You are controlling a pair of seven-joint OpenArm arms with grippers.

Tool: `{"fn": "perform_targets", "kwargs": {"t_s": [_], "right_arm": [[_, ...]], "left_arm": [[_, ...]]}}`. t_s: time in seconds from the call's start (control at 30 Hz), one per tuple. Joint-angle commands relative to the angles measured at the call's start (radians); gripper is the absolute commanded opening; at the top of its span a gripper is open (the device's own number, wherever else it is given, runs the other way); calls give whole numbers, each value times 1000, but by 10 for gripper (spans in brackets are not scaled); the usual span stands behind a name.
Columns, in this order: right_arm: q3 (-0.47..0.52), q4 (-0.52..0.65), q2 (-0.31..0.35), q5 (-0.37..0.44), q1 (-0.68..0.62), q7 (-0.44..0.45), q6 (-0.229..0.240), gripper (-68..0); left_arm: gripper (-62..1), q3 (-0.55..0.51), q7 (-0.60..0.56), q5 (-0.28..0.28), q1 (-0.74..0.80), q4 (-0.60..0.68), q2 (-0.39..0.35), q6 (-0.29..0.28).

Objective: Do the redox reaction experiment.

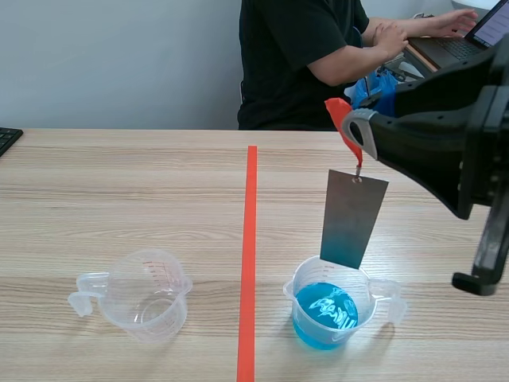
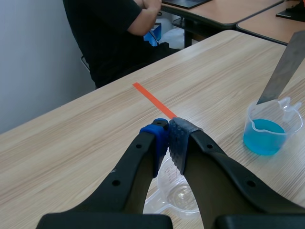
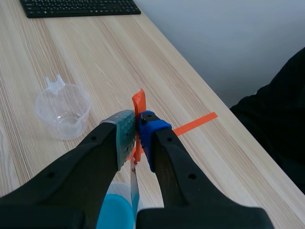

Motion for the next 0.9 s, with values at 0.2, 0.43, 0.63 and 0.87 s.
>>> {"fn": "perform_targets", "kwargs": {"t_s": [0.2, 0.43, 0.63, 0.87], "right_arm": [[11, 71, 0, 49, 6, -18, 6, -660], [11, 103, 0, 74, 6, -42, 6, -660], [11, 103, 0, 75, 6, -48, 6, -660], [11, 103, 0, 97, 7, -56, 6, -660]], "left_arm": [[-566, 9, -14, 17, -3, -14, -3, -2], [-566, 9, -14, 17, -27, -85, -3, -2], [-566, 33, -16, 68, -63, -156, -11, -2], [-566, 202, -26, 193, -136, -200, -47, -2]]}}
